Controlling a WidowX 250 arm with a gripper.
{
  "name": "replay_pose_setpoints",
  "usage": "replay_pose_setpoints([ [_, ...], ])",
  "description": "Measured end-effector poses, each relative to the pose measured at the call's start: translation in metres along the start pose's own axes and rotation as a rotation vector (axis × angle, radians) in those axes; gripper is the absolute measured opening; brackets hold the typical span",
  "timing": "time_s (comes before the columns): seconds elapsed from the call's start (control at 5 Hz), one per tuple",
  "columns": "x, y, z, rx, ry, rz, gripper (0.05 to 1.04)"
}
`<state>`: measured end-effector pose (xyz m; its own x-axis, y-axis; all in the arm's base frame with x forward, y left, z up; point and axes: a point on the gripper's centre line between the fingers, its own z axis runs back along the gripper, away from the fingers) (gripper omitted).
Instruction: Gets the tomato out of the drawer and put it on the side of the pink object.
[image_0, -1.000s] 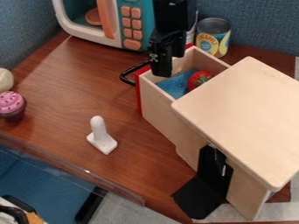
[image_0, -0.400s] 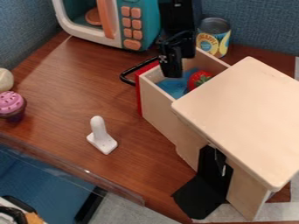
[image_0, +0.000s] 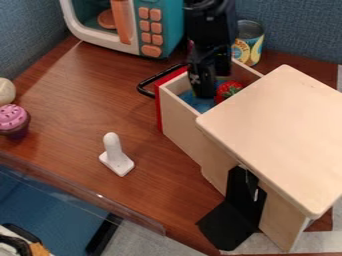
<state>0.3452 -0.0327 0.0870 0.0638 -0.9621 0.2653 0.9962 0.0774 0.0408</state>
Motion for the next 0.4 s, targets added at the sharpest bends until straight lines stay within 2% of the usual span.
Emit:
replay_pose_setpoints([
  [0.4, 0.003, 0.0, -0.015, 0.015, 0.016, 0.014, 1.0],
])
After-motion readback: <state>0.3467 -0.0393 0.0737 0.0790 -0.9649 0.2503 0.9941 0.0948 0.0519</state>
